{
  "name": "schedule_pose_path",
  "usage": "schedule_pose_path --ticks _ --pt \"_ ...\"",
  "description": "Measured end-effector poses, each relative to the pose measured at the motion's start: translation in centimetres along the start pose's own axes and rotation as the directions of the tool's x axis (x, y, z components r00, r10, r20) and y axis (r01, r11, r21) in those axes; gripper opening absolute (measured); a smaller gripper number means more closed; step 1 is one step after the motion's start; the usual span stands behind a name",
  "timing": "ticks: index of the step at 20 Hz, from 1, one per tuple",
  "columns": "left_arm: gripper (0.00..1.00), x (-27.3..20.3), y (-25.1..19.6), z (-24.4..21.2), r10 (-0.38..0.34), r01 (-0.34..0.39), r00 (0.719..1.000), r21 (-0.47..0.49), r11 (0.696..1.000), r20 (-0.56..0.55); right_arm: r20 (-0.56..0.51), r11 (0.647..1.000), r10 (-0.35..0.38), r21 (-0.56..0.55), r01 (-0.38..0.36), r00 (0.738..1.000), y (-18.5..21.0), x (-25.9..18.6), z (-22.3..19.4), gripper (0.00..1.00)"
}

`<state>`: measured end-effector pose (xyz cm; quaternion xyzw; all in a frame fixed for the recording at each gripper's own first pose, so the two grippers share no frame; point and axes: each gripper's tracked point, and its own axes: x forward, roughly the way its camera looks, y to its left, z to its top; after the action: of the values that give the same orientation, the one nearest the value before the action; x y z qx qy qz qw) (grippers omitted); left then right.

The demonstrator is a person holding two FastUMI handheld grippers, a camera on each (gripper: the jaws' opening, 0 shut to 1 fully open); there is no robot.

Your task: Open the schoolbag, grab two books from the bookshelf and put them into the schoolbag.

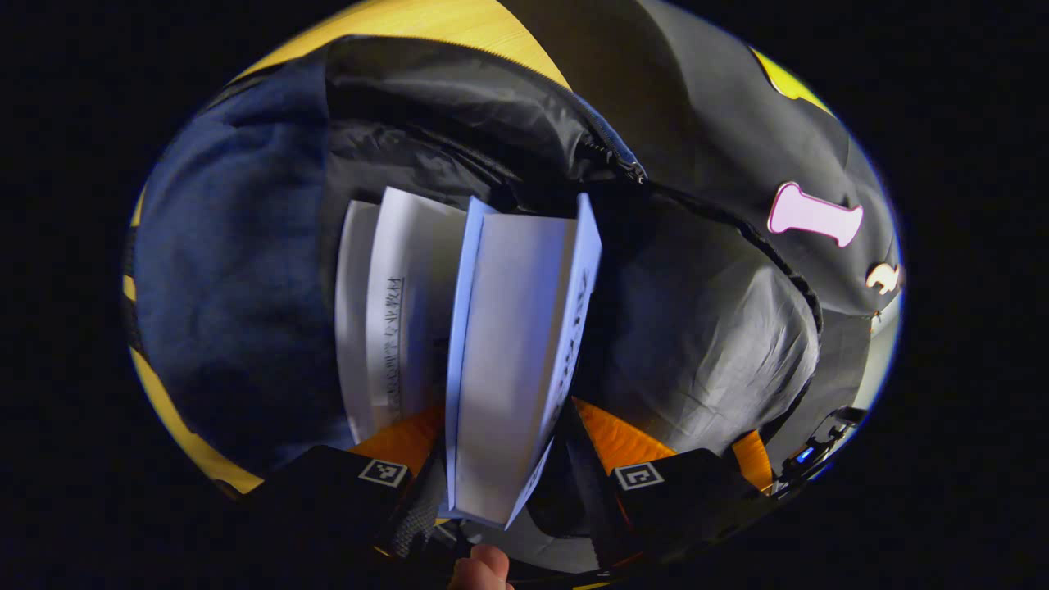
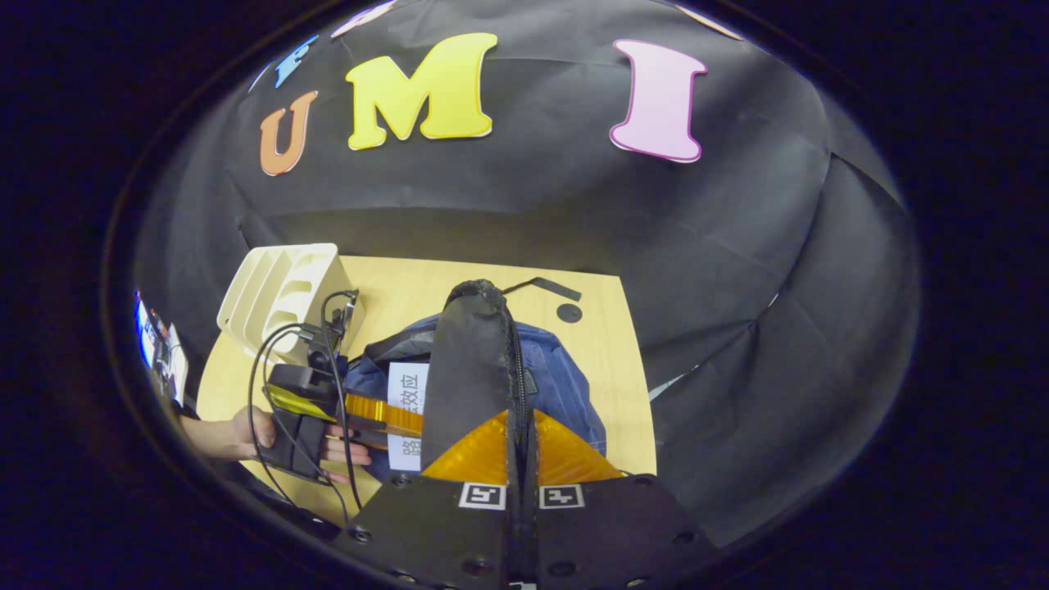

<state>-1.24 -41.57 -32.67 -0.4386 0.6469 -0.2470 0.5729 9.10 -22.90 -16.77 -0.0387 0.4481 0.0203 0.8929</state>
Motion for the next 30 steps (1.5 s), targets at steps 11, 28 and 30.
schedule_pose_path --ticks 11,28,30 --pt "0.78 -11.6 1.0 1.1 0.275 -0.328 0.937 0.27 0.905 0.217 0.01 0.999 0.042 0.005 -0.042 0.999 3.6 0.2 -0.7 0.0" --pt "0.78 -34.4 3.1 4.2 0.346 -0.641 0.692 0.318 0.699 0.633 0.025 0.992 0.124 0.001 -0.124 0.992 17.6 0.3 -2.8 0.02" --pt "0.78 -36.3 4.0 4.7 0.354 -0.67 0.658 0.302 0.678 0.665 0.022 0.992 0.124 0.008 -0.125 0.992 18.7 0.8 -3.4 0.02"
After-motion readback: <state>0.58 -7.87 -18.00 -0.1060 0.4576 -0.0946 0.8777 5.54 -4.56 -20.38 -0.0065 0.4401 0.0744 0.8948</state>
